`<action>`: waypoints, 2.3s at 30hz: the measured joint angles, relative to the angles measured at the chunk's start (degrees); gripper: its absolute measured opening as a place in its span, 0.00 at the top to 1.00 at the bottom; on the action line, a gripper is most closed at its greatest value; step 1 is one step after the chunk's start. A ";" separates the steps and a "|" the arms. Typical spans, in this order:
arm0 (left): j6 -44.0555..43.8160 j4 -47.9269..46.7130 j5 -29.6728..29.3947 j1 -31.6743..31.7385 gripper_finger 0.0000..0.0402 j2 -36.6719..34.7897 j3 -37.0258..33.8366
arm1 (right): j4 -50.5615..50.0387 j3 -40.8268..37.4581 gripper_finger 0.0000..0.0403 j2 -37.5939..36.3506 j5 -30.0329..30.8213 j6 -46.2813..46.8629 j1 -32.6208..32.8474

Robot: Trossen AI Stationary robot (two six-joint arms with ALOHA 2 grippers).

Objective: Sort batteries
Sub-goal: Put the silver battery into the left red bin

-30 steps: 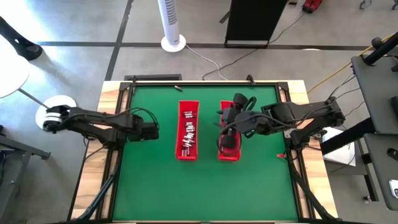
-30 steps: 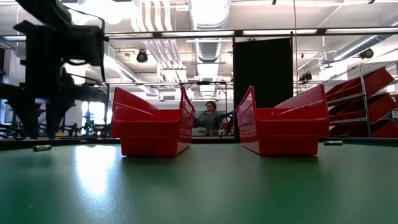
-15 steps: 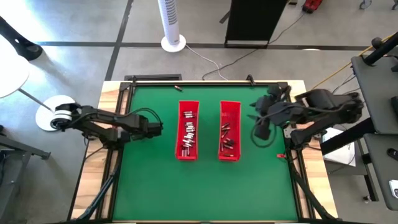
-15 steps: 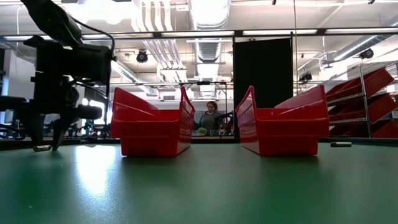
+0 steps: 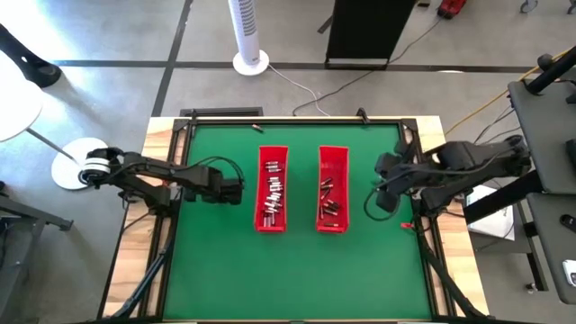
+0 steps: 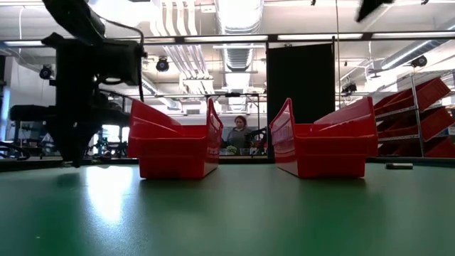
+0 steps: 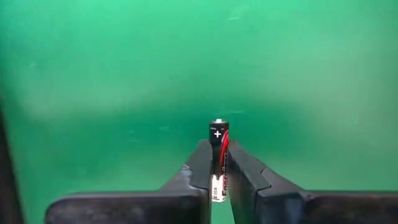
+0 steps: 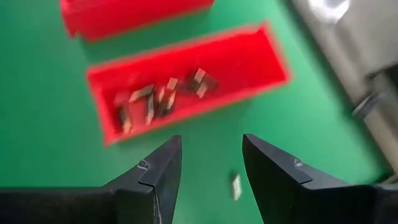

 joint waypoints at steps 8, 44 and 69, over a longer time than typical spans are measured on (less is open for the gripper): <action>6.31 -0.38 -6.92 -6.43 0.99 -0.48 6.85 | 0.06 -10.28 0.60 -3.23 -7.30 11.43 1.64; 78.82 -5.87 -3.83 -4.42 1.00 20.69 47.15 | 14.57 -26.40 0.58 -2.62 -9.84 22.08 14.73; 77.88 -5.51 1.23 -1.48 0.60 24.96 47.15 | 13.11 -30.91 0.39 -2.93 -10.08 20.59 14.84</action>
